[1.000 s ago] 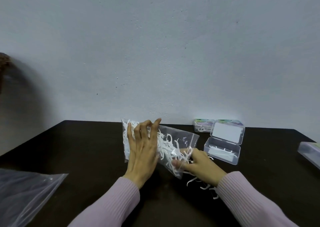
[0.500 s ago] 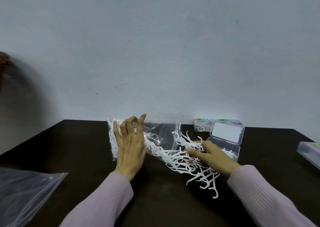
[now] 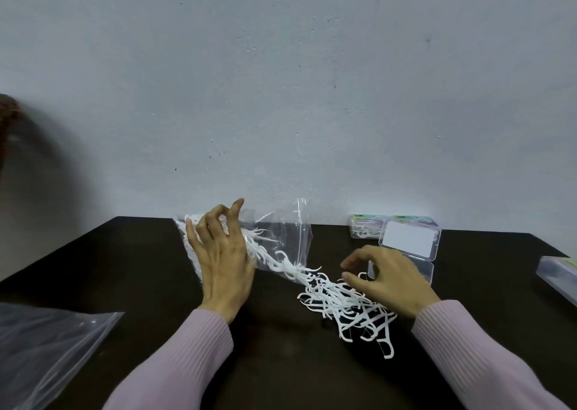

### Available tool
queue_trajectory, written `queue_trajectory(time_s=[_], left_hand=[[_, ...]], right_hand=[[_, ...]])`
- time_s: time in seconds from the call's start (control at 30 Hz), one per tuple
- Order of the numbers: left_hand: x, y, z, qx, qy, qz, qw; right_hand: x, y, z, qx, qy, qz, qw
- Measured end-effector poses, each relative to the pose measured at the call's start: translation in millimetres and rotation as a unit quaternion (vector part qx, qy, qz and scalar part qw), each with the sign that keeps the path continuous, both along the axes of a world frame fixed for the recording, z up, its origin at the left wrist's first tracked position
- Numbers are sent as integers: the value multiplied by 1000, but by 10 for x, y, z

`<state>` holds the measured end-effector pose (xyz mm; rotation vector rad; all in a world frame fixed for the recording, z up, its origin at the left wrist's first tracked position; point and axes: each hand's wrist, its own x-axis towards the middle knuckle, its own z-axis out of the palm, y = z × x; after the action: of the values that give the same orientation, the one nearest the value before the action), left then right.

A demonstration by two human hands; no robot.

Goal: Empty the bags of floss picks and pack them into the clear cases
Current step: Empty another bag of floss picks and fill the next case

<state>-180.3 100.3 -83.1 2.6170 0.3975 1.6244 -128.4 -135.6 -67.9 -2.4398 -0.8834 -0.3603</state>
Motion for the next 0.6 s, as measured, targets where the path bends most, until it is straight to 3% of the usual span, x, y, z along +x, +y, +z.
queue_trajectory(time_s=[0.07, 0.17, 0.33, 0.47, 0.6], left_hand=[[-9, -47, -2, -5, -8, -5, 1000], [-15, -132, -2, -11, -16, -15, 1000], [-29, -263, 9, -1, -37, -24, 999], [-31, -304, 25, 16, -51, -28, 998], [-39, -315, 34, 32, -59, -32, 997]], right_hand=[[-48, 59, 10, 71, 23, 48, 996], [-155, 168, 28, 154, 129, 133, 971], [-271, 279, -9, 150, 221, 172, 948], [-300, 311, 22, 211, 337, 173, 901], [-221, 300, 11, 205, 327, 165, 908]])
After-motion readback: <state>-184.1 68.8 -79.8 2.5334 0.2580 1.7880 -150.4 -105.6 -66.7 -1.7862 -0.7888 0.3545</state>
